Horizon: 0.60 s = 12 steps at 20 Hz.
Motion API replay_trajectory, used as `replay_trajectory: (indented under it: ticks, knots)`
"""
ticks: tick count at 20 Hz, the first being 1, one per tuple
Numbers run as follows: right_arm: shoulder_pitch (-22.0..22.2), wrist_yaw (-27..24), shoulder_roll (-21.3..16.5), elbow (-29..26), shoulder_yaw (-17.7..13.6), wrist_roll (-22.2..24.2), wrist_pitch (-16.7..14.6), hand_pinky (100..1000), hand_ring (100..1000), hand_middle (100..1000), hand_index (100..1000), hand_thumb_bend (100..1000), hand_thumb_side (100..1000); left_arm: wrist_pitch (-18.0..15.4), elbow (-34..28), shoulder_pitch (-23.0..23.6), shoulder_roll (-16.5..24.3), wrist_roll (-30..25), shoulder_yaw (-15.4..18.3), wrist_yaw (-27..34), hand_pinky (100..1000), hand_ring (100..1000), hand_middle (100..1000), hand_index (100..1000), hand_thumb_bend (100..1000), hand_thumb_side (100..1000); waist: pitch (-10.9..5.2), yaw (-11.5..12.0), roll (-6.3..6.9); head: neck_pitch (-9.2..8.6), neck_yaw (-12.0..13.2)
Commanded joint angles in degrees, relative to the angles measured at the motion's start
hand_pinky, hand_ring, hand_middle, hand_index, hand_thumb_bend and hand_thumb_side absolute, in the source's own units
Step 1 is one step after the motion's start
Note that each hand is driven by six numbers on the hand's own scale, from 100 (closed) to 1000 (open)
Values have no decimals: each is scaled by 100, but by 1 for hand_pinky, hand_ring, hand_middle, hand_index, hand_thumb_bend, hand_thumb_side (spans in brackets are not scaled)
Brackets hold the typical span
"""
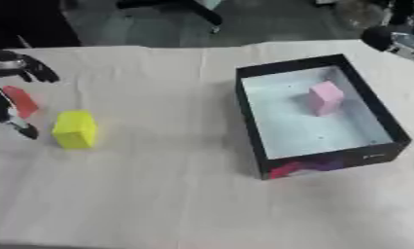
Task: Pick up the objects with one hand, pass them to the other hand, and then place them into the box on the other side of the table.
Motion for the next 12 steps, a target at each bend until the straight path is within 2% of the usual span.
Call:
replay_trajectory:
  ticks: [1,7,12]
  knots:
    - [-22,76,-158,-49,-82,-10,-24,989,1000,699,1000,517,164,-7,62,-212,4,-313,233,-279,847,861,780,847,939,219,-122,-3,-28,-55,29]
    - [6,203,-68,-52,-41,55,-2,989,1000,696,1000,517,164,194,160,-330,-183,-878,397,-861,840,867,785,836,958,208,-99,-15,-28,-43,66]
    - [24,283,-11,-44,-32,90,22,990,1000,693,1000,517,165,73,369,-339,-334,-975,474,-1302,843,874,792,834,932,155,-66,-28,-25,-85,102]
